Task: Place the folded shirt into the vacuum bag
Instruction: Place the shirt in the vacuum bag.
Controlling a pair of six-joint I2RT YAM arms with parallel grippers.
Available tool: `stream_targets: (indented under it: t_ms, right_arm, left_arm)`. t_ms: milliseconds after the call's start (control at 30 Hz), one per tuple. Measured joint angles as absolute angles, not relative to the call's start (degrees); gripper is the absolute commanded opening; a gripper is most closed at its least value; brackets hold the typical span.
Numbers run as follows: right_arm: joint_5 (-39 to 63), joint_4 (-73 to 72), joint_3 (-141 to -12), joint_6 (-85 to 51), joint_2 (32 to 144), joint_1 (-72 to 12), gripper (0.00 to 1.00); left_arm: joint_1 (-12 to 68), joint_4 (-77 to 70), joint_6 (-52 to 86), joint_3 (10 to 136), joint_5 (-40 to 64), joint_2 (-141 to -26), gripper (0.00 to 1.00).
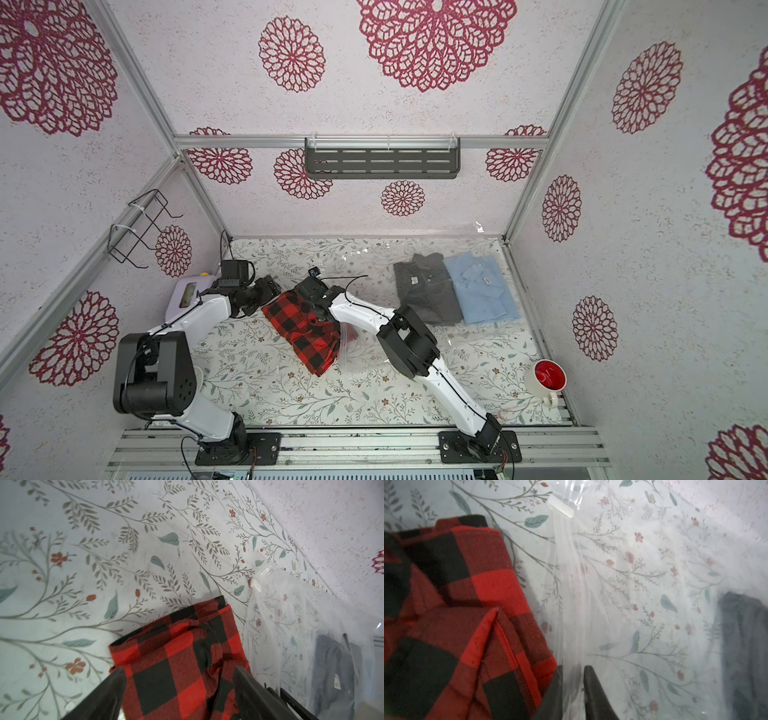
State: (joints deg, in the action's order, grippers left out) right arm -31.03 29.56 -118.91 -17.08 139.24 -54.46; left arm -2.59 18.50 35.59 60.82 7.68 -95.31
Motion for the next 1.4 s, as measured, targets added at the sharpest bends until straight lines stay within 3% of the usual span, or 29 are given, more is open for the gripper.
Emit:
stream_targets:
  t_ms: [200, 500, 967, 1100, 1300, 1400]
  right_arm:
    - [-27.92, 29.82, -119.90, -17.17, 139.44, -52.45, 0.00]
    - [-23.97, 28.23, -119.85, -17.21, 139.44, -50.87, 0.00]
    - [-21.63, 25.78, -117.51, -19.22, 139.26, -50.76, 0.00]
    - [-20.18, 25.06, -116.29, -20.25, 138.98, -50.65, 0.00]
    - [-19.46, 24.93, -115.94, -21.47, 138.61, -50.39, 0.00]
    - [-19.97, 25.08, -115.94, -22.15, 138.32, -50.33, 0.00]
  left_arm:
    - [-2.63, 23.05, 27.27, 69.78, 13.32, -106.63, 0.82]
    - [-2.57, 29.08, 20.78, 75.46, 15.00, -112.60, 0.83]
    - [2.46, 35.90, 16.88, 86.39, 8.73, -121.12, 0.71]
    - [4.29, 37.43, 15.99, 88.42, 6.22, -122.45, 0.54]
    - [6.20, 38.59, 15.03, 89.89, 5.23, -123.39, 0.08]
    - [6.44, 38.39, 15.22, 90.02, 5.67, -123.39, 0.00]
